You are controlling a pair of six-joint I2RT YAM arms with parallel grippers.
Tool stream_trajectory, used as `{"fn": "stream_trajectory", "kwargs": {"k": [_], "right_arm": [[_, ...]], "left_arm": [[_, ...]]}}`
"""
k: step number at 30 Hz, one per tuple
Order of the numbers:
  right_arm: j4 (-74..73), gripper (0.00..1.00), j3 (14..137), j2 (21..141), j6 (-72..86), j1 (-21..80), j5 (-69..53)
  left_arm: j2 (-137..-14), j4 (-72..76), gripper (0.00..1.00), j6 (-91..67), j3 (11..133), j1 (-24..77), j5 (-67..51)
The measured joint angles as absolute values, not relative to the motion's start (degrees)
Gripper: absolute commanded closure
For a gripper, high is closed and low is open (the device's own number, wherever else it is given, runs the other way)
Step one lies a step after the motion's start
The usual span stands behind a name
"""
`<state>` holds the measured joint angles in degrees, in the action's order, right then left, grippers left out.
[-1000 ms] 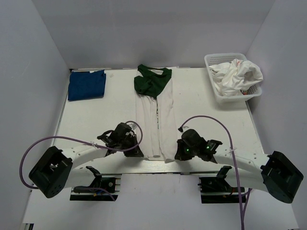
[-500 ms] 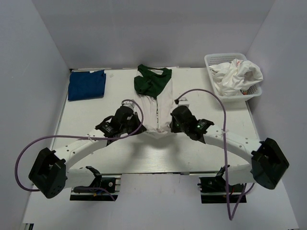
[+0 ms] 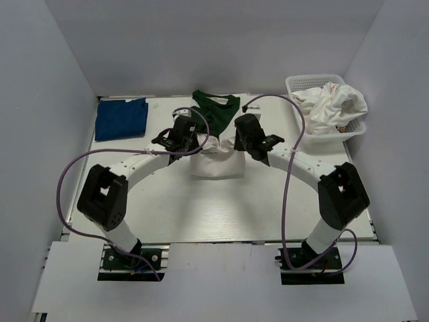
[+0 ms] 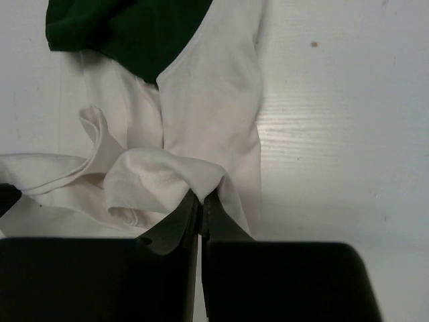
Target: Fold and stack the t-shirts
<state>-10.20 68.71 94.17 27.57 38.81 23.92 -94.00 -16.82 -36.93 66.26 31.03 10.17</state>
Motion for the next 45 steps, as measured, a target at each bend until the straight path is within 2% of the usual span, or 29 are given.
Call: {"fn": "stream_trajectory", "kwargs": {"k": [5, 16, 18, 21, 22, 23, 24, 25, 26, 28, 31, 32, 33, 35, 39, 45], "right_arm": [[-8.3, 1.0, 75.5, 100.9, 24.7, 36.8, 22.3], [-7.4, 1.0, 81.4, 108.6, 23.3, 32.9, 19.9], [-7.4, 1.0, 83.1, 111.0, 23.2, 32.1, 18.9], [-7.4, 0.81, 85.8, 114.9, 21.9, 30.8, 16.1], [-7.6, 0.63, 86.8, 116.3, 21.4, 30.4, 15.2], [-7.8, 0.58, 88.0, 117.7, 20.8, 30.0, 14.3], [-8.6, 0.55, 89.4, 118.9, 19.7, 29.6, 13.1], [-9.6, 0.52, 91.1, 120.1, 19.0, 29.3, 11.8], [-10.2, 0.48, 92.4, 120.8, 18.5, 29.0, 10.7], [-10.7, 0.44, 93.1, 120.7, 17.7, 28.6, 9.0], [-10.2, 0.33, 91.0, 118.1, 17.2, 28.3, 6.9], [-10.0, 0.33, 88.7, 116.0, 17.1, 28.4, 6.1], [-9.3, 0.22, 86.1, 113.7, 17.1, 28.4, 5.4], [-7.5, 0.1, 78.9, 107.9, 17.6, 28.6, 2.7], [-4.2, 0.1, 71.7, 102.8, 17.5, 29.4, -3.9], [-3.3, 0.1, 76.8, 111.0, 16.2, 31.4, -9.2]], "left_arm": [[-98.2, -15.3, 1.0, -35.1, 68.3, 28.1, 9.6], [-107.5, -12.5, 0.99, -31.9, 76.2, 25.1, 4.9], [-109.3, -12.3, 0.87, -31.8, 77.4, 24.7, 4.1], [-112.7, -13.4, 0.51, -31.1, 81.0, 23.8, 3.6], [-113.4, -13.6, 0.25, -30.9, 82.0, 23.6, 3.7], [-114.0, -14.0, 0.17, -30.6, 82.8, 23.3, 4.1], [-114.0, -14.2, 0.14, -30.8, 83.1, 22.9, 4.1], [-113.9, -14.6, 0.04, -31.0, 83.4, 22.7, 4.3], [-113.7, -14.6, 0.0, -30.8, 83.5, 22.5, 4.3], [-113.0, -14.9, 0.0, -30.8, 83.4, 22.0, 4.3], [-110.1, -14.7, 0.0, -30.7, 81.6, 21.5, 4.1], [-108.1, -14.5, 0.0, -30.7, 79.8, 21.4, 3.9], [-105.7, -14.5, 0.0, -30.6, 77.6, 21.4, 3.7], [-100.4, -13.8, 0.0, -30.7, 72.6, 21.6, 2.9], [-88.9, -12.7, 0.0, -31.4, 61.2, 22.5, 0.0], [-75.5, -12.4, 0.0, -33.7, 45.4, 23.2, -3.6]]}}
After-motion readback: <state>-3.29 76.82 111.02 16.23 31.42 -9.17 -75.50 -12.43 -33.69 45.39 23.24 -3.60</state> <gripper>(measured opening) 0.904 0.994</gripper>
